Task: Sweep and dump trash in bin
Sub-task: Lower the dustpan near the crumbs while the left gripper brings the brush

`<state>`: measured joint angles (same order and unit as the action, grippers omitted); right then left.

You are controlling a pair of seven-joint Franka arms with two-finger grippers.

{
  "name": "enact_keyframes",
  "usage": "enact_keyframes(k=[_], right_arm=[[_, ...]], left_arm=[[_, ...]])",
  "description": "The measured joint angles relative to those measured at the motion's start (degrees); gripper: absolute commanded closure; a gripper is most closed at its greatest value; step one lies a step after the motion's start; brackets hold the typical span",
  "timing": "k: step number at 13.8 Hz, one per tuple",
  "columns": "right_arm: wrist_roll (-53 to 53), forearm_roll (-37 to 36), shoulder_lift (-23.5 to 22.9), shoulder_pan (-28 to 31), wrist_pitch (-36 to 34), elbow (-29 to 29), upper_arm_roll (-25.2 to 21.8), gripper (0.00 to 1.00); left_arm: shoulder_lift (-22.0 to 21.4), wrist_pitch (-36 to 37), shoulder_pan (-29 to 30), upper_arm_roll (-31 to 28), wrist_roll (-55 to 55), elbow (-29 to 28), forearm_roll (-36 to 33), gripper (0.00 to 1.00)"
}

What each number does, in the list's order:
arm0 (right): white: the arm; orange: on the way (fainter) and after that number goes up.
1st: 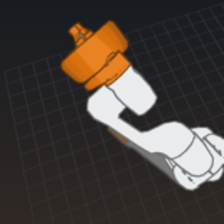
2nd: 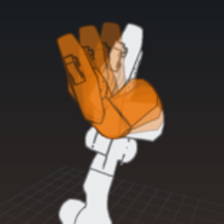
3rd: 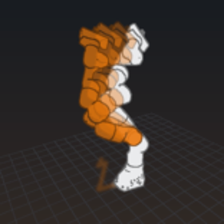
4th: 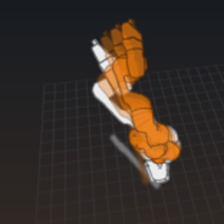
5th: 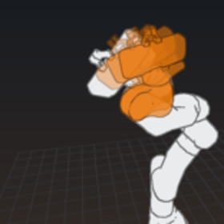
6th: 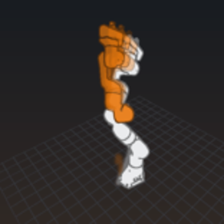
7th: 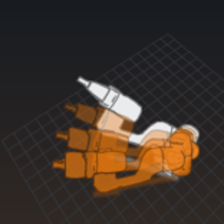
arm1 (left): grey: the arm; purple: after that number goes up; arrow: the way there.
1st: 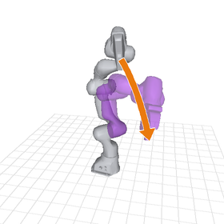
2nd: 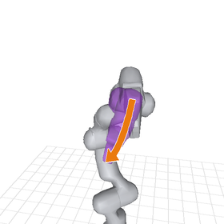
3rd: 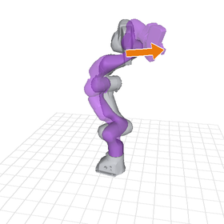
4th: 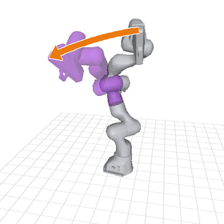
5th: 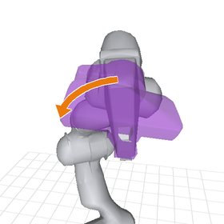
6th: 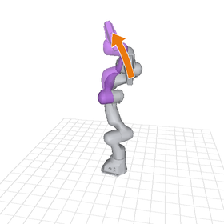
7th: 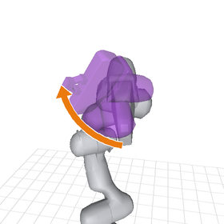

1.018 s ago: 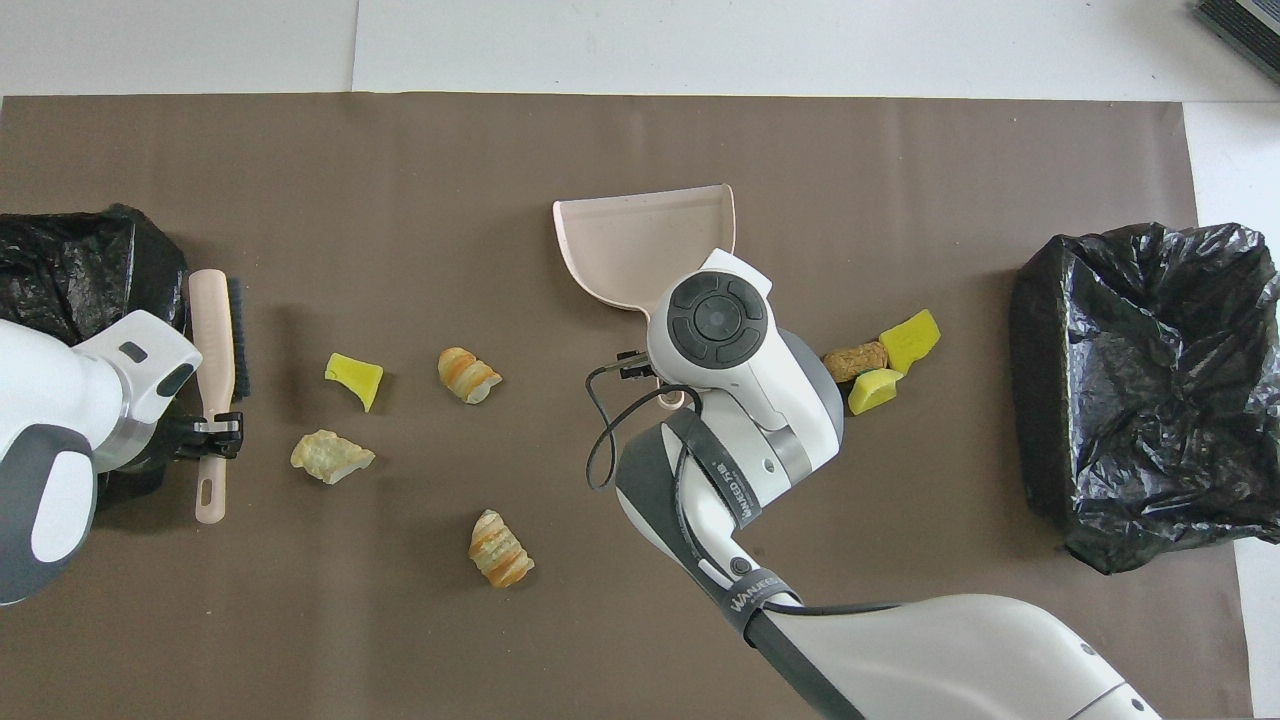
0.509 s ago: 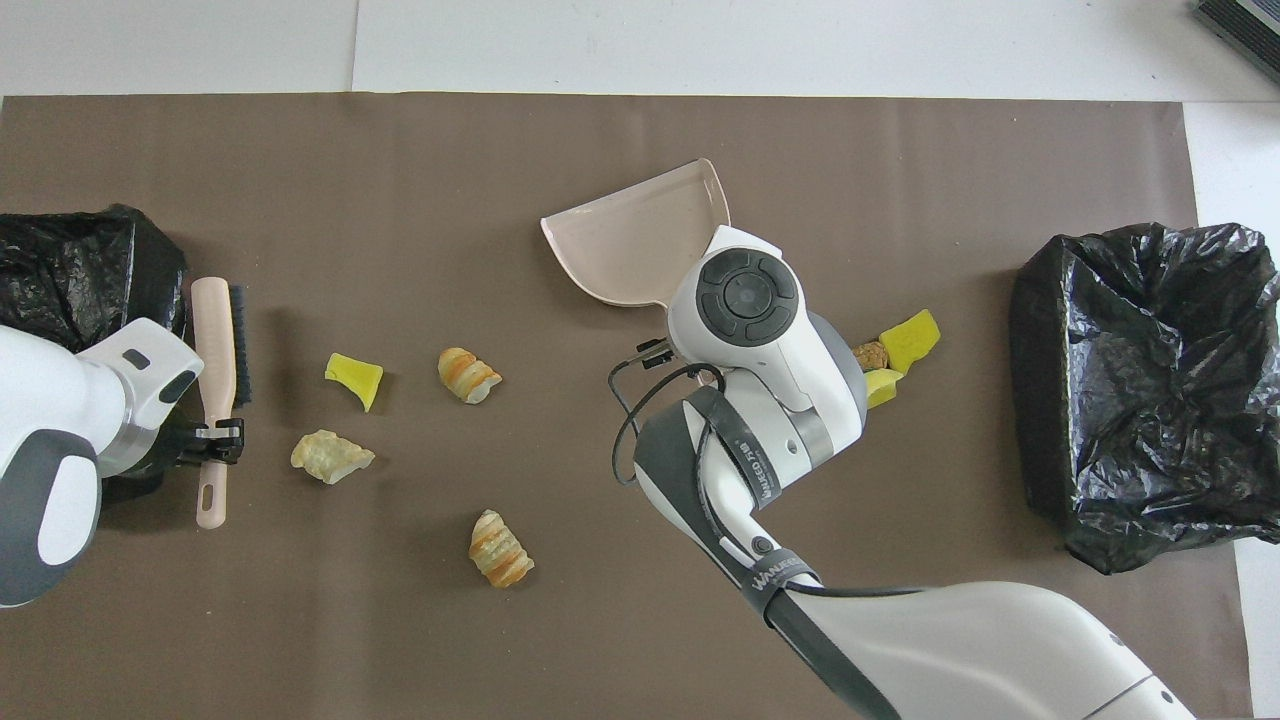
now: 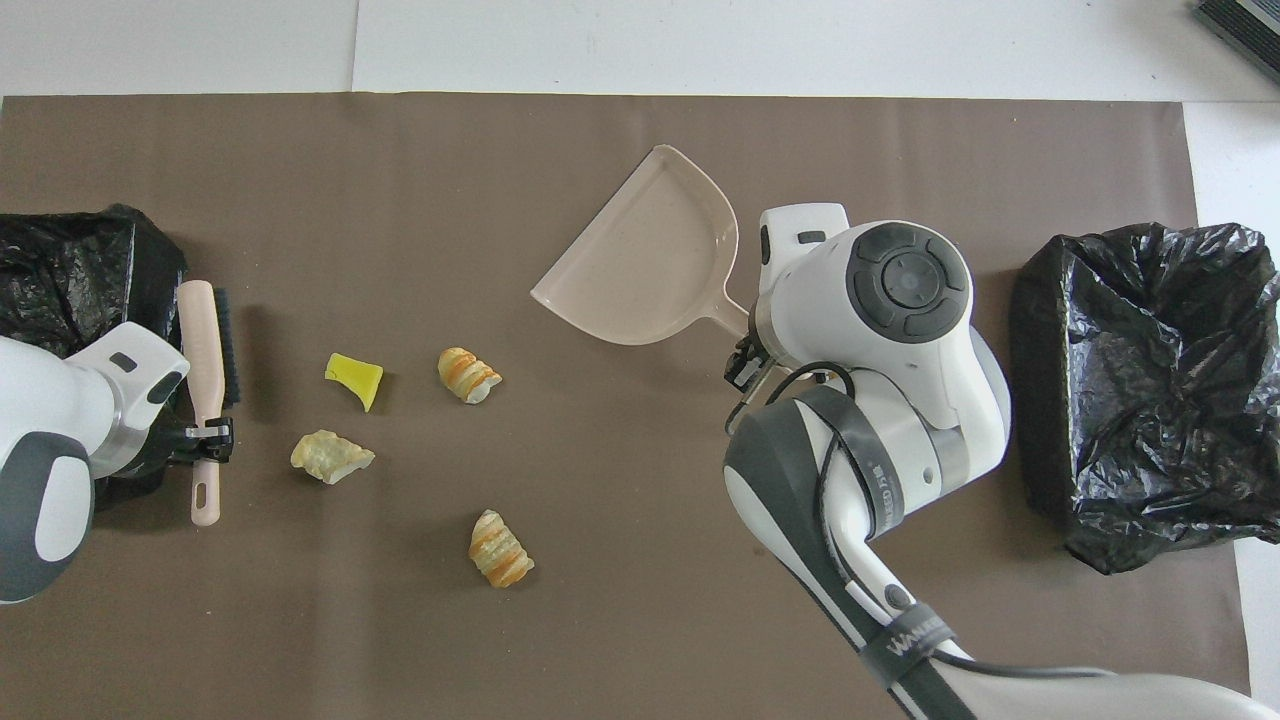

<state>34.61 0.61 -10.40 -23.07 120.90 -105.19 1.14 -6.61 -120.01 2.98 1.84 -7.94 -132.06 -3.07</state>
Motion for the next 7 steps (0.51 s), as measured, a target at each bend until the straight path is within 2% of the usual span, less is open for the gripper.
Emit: enact_keyframes(k=[3, 7], right_arm=[[14.64, 0.16, 2.37, -0.55, -5.97, -2.10, 0.06, 1.00], [20.08, 0.16, 4.03, -2.88, -6.29, -6.35, 0.15, 1.00]], left_arm=[[0.14, -0.97, 0.04, 0.27, -0.08, -2.02, 0.00, 1.00], [-0.78, 0.80, -2.44, 1.10, -3.00, -4.27, 0.00, 1.00]])
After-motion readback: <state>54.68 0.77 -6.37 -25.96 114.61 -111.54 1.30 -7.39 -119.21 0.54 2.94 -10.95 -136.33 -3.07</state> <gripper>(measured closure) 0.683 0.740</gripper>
